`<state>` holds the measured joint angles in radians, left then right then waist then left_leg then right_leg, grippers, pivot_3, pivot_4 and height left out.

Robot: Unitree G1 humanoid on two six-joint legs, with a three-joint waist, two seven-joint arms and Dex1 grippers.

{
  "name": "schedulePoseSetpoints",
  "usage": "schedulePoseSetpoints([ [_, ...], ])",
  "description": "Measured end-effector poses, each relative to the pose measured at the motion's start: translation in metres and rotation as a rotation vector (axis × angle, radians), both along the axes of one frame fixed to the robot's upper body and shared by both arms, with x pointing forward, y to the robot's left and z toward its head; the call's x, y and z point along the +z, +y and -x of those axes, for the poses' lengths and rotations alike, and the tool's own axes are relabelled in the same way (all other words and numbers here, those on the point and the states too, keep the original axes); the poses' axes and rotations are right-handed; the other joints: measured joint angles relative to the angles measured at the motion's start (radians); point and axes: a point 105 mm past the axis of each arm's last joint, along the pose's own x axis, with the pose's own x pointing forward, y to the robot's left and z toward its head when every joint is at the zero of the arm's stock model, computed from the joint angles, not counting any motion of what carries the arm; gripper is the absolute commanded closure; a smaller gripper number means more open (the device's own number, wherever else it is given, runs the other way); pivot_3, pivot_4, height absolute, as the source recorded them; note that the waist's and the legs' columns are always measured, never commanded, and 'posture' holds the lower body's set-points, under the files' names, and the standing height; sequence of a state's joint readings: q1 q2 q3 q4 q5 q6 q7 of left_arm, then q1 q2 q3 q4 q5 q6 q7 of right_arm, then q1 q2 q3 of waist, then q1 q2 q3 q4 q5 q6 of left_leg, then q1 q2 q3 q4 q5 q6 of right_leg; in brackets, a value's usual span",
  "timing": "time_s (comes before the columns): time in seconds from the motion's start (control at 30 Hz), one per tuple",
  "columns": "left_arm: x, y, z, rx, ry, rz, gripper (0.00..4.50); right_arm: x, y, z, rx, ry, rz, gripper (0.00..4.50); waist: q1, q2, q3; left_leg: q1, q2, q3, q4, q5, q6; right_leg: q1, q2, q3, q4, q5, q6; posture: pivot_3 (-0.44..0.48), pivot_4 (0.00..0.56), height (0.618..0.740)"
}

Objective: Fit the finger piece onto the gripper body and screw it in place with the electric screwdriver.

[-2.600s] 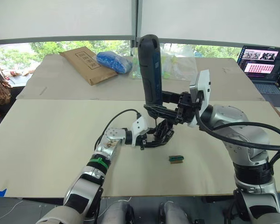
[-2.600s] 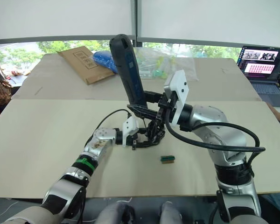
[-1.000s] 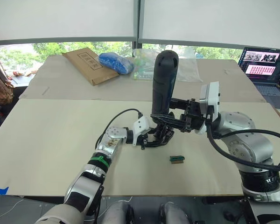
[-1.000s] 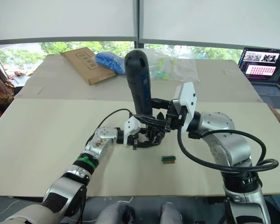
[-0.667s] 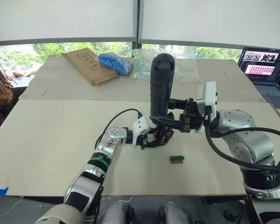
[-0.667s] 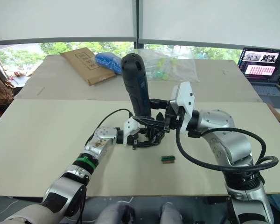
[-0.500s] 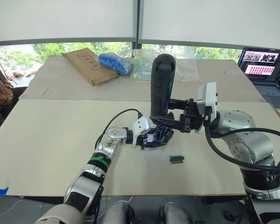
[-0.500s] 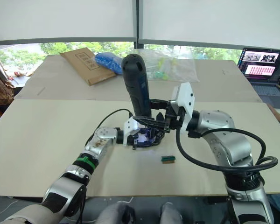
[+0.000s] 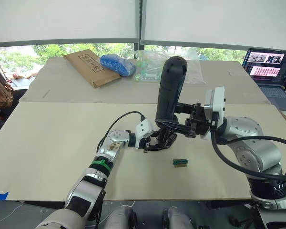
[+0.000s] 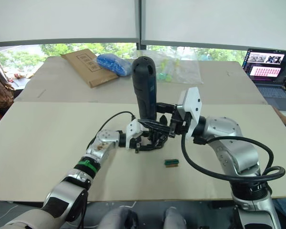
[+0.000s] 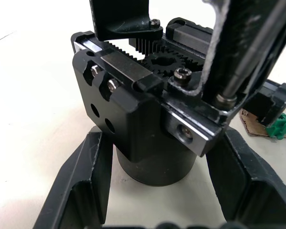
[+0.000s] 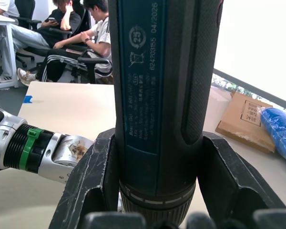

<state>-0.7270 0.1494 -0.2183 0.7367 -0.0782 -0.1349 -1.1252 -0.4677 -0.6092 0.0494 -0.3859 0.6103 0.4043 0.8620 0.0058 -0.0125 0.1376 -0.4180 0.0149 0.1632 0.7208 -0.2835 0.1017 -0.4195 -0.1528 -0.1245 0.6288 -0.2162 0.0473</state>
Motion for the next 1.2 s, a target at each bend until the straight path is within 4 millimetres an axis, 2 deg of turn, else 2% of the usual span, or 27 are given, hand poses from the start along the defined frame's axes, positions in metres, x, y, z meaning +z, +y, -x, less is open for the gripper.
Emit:
schedulePoseSetpoints([
  [0.27, 0.002, -0.001, 0.001, -0.01, -0.012, 0.007, 2.22, 0.018, 0.002, 0.0, 0.033, 0.034, -0.044, 2.6, 0.001, 0.0, 0.001, -0.005, 0.0, 0.0, 0.0, 0.0, 0.0, -0.005, -0.001, 0.0, 0.0, 0.0, 0.0, 0.0, 0.15, 0.732],
  [0.33, 0.002, -0.001, 0.001, -0.009, -0.015, 0.008, 2.22, 0.037, 0.003, 0.003, 0.076, 0.055, -0.143, 2.6, -0.001, 0.0, 0.001, -0.006, 0.0, 0.0, 0.0, 0.0, 0.0, -0.006, -0.001, -0.001, 0.0, 0.0, 0.0, 0.0, 0.15, 0.732],
  [0.47, 0.002, -0.002, 0.0, -0.004, -0.006, 0.007, 2.22, 0.097, 0.001, 0.02, 0.146, -0.053, -0.277, 2.6, -0.001, 0.002, 0.002, -0.006, 0.0, 0.0, 0.0, 0.0, 0.0, -0.004, 0.0, -0.002, -0.001, 0.0, 0.0, 0.0, 0.15, 0.732],
  [0.53, 0.002, -0.002, 0.0, -0.004, 0.009, 0.005, 1.16, 0.108, -0.003, 0.029, 0.185, -0.028, -0.312, 2.6, 0.0, 0.002, 0.002, -0.005, 0.0, -0.001, 0.0, 0.0, 0.0, -0.003, -0.001, -0.002, -0.001, 0.0, 0.0, 0.0, 0.15, 0.732],
  [0.6, -0.001, 0.002, -0.001, 0.006, 0.031, -0.009, 0.27, 0.107, -0.009, 0.033, 0.221, 0.083, -0.31, 2.6, 0.0, 0.001, 0.003, -0.006, 0.0, 0.0, -0.001, 0.0, 0.0, -0.004, -0.002, -0.002, -0.001, 0.001, 0.0, 0.0, 0.15, 0.732],
  [0.63, -0.001, 0.007, -0.002, 0.011, 0.036, -0.019, 0.0, 0.103, -0.014, 0.036, 0.24, 0.166, -0.301, 2.6, 0.0, 0.001, 0.003, -0.006, 0.0, -0.001, -0.001, 0.0, 0.0, -0.004, -0.002, -0.002, -0.001, 0.001, 0.0, 0.0, 0.15, 0.732],
  [0.77, 0.008, 0.038, 0.002, 0.018, 0.031, -0.037, 0.0, 0.082, -0.044, 0.043, 0.192, 0.473, -0.231, 2.6, -0.002, 0.001, 0.003, -0.005, -0.001, -0.001, -0.004, 0.0, 0.0, -0.004, -0.01, -0.003, -0.004, 0.001, -0.001, 0.0, 0.15, 0.732],
  [0.97, 0.025, 0.091, 0.029, -0.009, 0.056, -0.072, 0.0, 0.019, -0.115, 0.02, -0.174, 0.959, -0.159, 2.6, -0.008, 0.001, 0.003, -0.005, -0.001, 0.0, -0.003, 0.0, 0.001, -0.003, -0.01, -0.003, -0.003, 0.001, -0.001, 0.0, 0.15, 0.732],
  [1.03, 0.031, 0.105, 0.04, -0.014, 0.058, -0.097, 0.0, -0.003, -0.137, 0.011, -0.303, 1.067, -0.122, 2.6, -0.011, 0.001, 0.003, -0.004, -0.001, 0.0, -0.004, 0.0, 0.0, -0.004, -0.01, -0.002, -0.003, 0.001, -0.001, 0.0, 0.15, 0.732],
  [1.1, 0.039, 0.111, 0.046, -0.009, 0.034, -0.111, 0.0, -0.032, -0.152, 0.0, -0.434, 1.14, -0.053, 2.6, -0.012, 0.002, 0.003, -0.005, -0.001, 0.0, -0.004, 0.0, 0.0, -0.004, -0.01, -0.002, -0.004, 0.001, -0.001, 0.0, 0.15, 0.732],
  [1.2, 0.046, 0.107, 0.049, 0.009, -0.011, -0.098, 0.0, -0.075, -0.162, -0.016, -0.553, 1.23, 0.054, 2.6, -0.014, 0.004, 0.005, -0.005, -0.001, 0.001, -0.004, 0.0, 0.0, -0.004, -0.007, -0.002, -0.003, 0.001, 0.0, 0.0, 0.15, 0.732],
])
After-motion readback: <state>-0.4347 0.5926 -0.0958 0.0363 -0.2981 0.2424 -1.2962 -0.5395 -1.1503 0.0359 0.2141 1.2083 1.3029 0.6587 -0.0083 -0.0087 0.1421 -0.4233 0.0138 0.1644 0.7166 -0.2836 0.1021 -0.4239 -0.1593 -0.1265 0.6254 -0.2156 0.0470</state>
